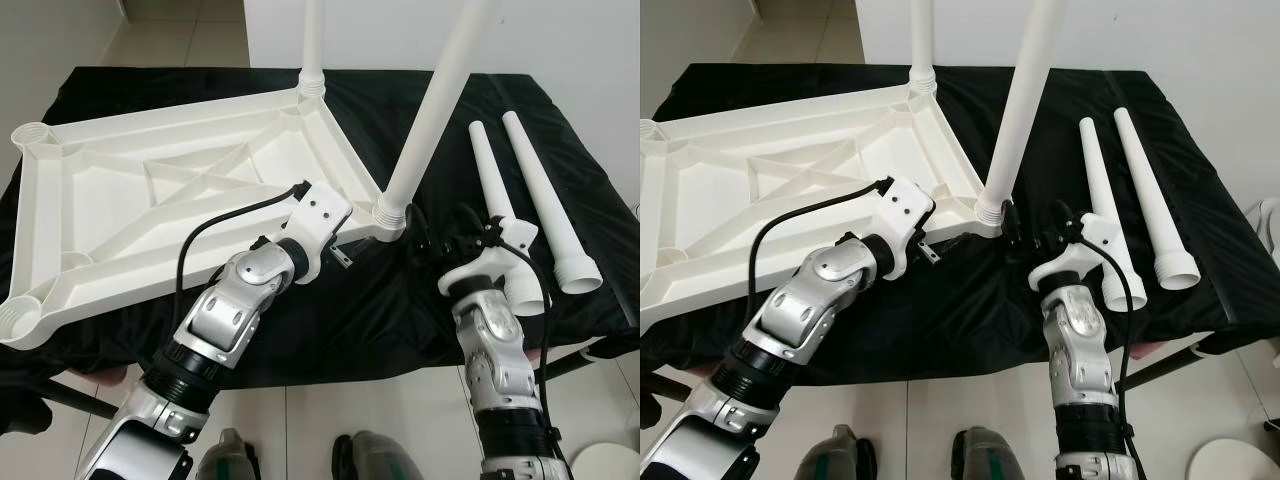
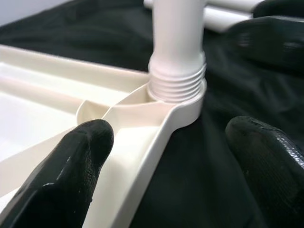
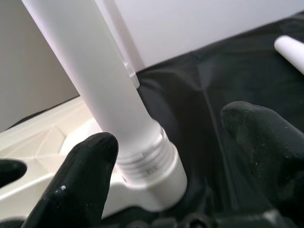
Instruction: Building children table
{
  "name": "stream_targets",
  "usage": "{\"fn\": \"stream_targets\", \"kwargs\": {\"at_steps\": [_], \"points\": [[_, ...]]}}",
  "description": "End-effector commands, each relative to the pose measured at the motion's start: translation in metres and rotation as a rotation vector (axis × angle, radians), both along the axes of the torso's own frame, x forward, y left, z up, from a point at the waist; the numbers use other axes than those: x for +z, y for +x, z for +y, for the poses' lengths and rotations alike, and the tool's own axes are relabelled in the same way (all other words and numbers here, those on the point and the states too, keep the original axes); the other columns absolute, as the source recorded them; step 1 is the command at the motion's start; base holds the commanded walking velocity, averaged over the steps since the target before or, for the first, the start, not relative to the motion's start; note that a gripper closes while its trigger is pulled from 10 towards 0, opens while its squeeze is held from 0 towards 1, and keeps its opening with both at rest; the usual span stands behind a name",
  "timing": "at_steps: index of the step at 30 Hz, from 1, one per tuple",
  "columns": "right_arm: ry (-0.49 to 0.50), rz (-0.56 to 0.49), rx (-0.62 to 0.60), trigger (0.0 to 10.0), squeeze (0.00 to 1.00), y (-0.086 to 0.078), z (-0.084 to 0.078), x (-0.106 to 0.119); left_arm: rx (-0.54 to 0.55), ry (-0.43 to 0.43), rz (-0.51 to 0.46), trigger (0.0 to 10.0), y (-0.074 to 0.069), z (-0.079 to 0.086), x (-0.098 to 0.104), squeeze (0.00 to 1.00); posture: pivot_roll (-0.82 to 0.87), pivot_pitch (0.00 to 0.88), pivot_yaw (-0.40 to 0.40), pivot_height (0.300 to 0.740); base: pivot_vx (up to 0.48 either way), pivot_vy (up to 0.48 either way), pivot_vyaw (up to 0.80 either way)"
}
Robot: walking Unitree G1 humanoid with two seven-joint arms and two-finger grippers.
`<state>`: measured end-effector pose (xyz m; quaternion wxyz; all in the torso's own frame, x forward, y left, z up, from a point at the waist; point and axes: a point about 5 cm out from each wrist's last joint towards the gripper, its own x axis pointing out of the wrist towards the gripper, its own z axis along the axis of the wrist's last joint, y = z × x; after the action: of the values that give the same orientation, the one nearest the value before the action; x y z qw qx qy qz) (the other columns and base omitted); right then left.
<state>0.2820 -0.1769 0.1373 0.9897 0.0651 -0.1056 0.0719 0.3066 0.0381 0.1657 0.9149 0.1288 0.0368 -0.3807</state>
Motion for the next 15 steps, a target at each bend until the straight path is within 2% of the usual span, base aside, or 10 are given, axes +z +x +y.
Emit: {"fn": "stream_targets", "kwargs": {"at_steps": [1, 2, 4, 13, 15], "points": [[-0.003, 0.008, 0.0, 10.0, 0.0, -0.002, -0.004, 0.0, 0.104, 0.042, -0.008, 10.0, 0.006, 0.003, -0.005, 0.0, -0.16, 0.056, 0.016, 0.74, 0.0, 0.0, 0.0], [-0.006, 0.008, -0.001, 10.0, 0.0, -0.005, -0.006, 0.0, 0.105, 0.084, 0.002, 10.0, 0.011, 0.0, -0.008, 0.0, -0.17, 0.052, 0.021, 0.74, 0.0, 0.0, 0.0], [-0.011, 0.005, -0.003, 10.0, 0.0, -0.006, -0.007, 0.001, 0.1, 0.115, 0.012, 10.0, 0.014, 0.0, -0.011, 0.0, -0.17, 0.05, 0.024, 0.74, 0.0, 0.0, 0.0], [-0.011, 0.002, -0.001, 10.0, 0.0, -0.009, -0.01, 0.003, 0.113, 0.188, 0.033, 10.0, 0.022, 0.001, -0.019, 0.0, -0.18, 0.043, 0.033, 0.74, 0.0, 0.0, 0.0], [-0.019, 0.002, -0.001, 10.0, 0.0, -0.01, -0.012, 0.004, 0.055, 0.217, 0.048, 10.0, 0.022, -0.003, -0.022, 0.0, -0.19, 0.039, 0.039, 0.74, 0.0, 0.0, 0.0]]}}
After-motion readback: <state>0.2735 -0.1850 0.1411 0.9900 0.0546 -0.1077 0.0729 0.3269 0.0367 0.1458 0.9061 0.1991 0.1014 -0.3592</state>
